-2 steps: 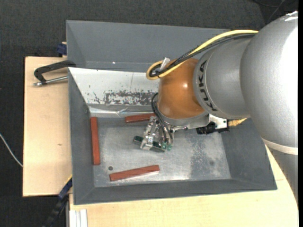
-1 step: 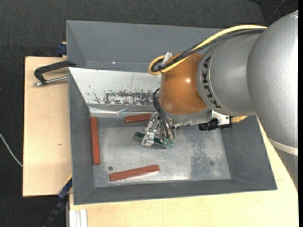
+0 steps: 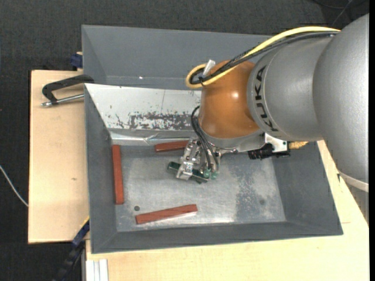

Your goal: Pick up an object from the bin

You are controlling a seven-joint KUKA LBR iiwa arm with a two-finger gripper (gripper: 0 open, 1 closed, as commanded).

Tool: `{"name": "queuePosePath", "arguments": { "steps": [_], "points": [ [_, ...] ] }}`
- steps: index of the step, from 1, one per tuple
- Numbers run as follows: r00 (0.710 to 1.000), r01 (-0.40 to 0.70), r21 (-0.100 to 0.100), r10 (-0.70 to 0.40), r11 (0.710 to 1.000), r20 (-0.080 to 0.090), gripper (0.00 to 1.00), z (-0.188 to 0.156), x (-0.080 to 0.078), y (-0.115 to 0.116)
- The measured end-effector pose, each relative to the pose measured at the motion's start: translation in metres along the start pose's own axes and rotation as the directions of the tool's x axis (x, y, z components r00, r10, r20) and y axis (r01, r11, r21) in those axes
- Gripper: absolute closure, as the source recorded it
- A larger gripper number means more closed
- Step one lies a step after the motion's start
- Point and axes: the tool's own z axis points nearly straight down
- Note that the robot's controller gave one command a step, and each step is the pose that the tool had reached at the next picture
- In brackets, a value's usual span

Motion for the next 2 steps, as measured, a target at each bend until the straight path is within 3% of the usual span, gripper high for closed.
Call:
{"name": "queuePosePath", "arguments": {
  "steps": [2],
  "points": [
    [1.0, 0.001, -0.003, -0.001, 1.0, 0.007, 1.0, -0.0261, -0.0018, 0.0011]
  ]
}}
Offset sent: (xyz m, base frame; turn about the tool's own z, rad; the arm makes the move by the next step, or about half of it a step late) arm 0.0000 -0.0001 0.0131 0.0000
